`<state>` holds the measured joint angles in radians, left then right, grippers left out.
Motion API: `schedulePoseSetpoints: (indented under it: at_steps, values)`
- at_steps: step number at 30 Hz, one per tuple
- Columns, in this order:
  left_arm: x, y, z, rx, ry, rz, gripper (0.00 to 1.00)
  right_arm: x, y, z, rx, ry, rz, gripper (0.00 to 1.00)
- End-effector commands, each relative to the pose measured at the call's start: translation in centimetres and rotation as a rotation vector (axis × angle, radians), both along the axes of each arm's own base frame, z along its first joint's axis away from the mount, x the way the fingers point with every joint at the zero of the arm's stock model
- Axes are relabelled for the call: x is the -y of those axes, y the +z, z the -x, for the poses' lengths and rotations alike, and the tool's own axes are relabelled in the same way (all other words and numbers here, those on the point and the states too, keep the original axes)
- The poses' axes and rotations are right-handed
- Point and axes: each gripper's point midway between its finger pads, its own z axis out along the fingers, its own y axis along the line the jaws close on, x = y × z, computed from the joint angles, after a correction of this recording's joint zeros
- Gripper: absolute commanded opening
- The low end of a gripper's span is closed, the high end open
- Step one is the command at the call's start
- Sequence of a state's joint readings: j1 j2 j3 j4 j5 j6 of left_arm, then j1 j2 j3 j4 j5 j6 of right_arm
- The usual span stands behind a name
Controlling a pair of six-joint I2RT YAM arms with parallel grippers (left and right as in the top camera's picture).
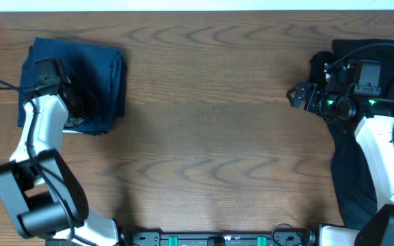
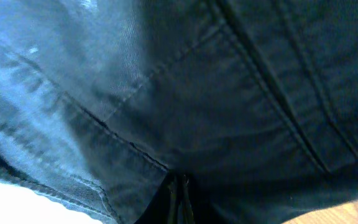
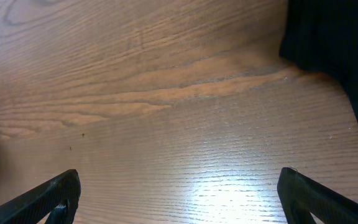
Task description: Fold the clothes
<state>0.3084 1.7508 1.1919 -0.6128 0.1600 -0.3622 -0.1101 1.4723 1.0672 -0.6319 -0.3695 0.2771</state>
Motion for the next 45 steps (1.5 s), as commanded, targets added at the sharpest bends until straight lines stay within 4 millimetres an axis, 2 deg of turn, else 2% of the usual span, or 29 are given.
schedulePoseSetpoints:
  at_steps: [1, 3, 7, 9, 12, 14, 17, 19, 21, 22, 45]
  values:
    - [0.6, 0.5, -0.2, 0.022, -0.021, 0.025, 0.06, 0.3, 0.1, -0.1, 0.004, -0.003, 0.002, 0.99]
    - [0.4, 2.5, -0.8, 0.071, -0.021, 0.008, 0.06, 0.3, 0.1, -0.1, 0.004, -0.003, 0.002, 0.99]
    - [0.3, 8.2, -1.1, 0.218, -0.023, -0.040, 0.06, 0.3, 0.1, -0.1, 0.004, -0.003, 0.002, 0.99]
    - [0.5, 11.3, -0.7, 0.296, -0.024, -0.066, 0.06, 0.3, 0.1, -0.1, 0.004, -0.003, 0.002, 0.99]
    - [0.9, 14.7, 0.6, 0.372, -0.026, -0.091, 0.07, 0.3, 0.1, -0.1, 0.004, -0.003, 0.002, 0.99]
    - [1.2, 16.6, 1.7, 0.409, -0.027, -0.103, 0.17, 0.3, 0.1, -0.1, 0.004, -0.003, 0.002, 0.99]
    - [1.6, 18.6, 3.0, 0.451, -0.027, -0.118, 0.43, 0.3, 0.1, -0.1, 0.004, -0.003, 0.002, 0.99]
    - [1.8, 19.5, 3.4, 0.476, -0.027, -0.126, 0.66, 0.3, 0.1, -0.1, 0.004, -0.003, 0.002, 0.99]
    - [1.8, 20.1, 3.7, 0.494, -0.028, -0.132, 0.92, 0.3, 0.1, -0.1, 0.004, -0.003, 0.002, 0.99]
    - [1.9, 20.2, 3.8, 0.498, -0.028, -0.133, 0.98, 0.3, 0.1, -0.1, 0.004, -0.003, 0.002, 0.99]
    - [1.8, 19.8, 3.6, 0.487, -0.028, -0.130, 0.98, 0.3, 0.1, -0.1, 0.004, -0.003, 0.002, 0.99]
